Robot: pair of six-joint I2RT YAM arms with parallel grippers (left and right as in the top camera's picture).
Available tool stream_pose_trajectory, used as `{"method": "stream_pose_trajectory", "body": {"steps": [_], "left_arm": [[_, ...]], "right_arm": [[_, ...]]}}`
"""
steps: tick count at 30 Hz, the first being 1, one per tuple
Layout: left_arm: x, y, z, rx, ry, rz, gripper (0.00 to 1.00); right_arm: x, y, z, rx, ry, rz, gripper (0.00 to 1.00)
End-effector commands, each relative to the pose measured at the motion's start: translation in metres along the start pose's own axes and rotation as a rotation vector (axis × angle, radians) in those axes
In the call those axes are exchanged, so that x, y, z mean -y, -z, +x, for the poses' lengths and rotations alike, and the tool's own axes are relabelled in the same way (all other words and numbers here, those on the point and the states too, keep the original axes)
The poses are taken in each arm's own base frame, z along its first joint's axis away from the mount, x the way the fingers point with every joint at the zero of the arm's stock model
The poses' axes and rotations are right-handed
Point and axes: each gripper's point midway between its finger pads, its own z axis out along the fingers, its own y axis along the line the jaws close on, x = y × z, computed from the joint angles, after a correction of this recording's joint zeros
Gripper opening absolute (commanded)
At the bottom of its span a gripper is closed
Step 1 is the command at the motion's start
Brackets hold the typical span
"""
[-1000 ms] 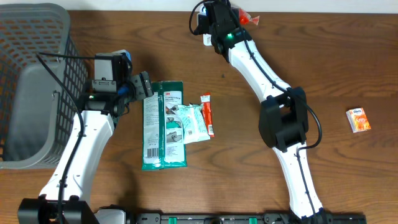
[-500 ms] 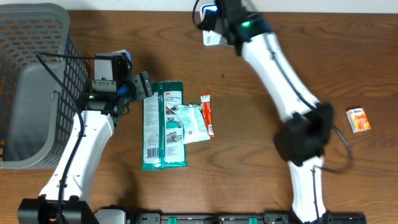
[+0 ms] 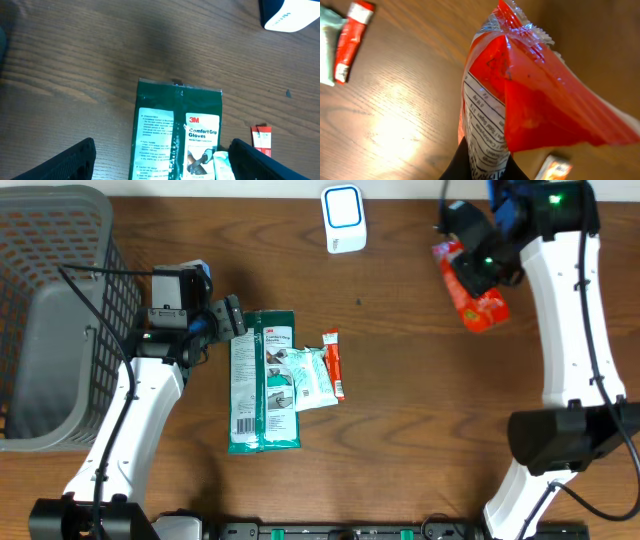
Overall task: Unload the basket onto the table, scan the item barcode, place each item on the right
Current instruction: 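Carry the red bag right and set it at the table's right edge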
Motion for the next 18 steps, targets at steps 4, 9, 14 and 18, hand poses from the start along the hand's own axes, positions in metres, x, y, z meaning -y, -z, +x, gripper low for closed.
{"method": "stream_pose_trajectory", "body": {"steps": [4,9,14,18], "left_arm": [[0.000,0.004,-0.007,0.020,-0.013,-0.005,0.86],[0.000,0.004,-0.007,0.020,-0.013,-0.005,0.86],[0.000,0.004,-0.007,0.020,-0.013,-0.005,0.86],[0.000,0.004,-0.007,0.020,-0.013,-0.005,0.86]], "right_arm": [[0.022,-0.049,0.055,-0.148,-0.209,-0.090,0.01],[0.044,-0.097,0.087,-0.184,-0.292,-0.091,0.01],[0.067,-0.139,0.117,-0.195,-0.350,-0.032,0.04],[0.089,-0.154,0.143,-0.230,-0.406,0.058,0.29]]}}
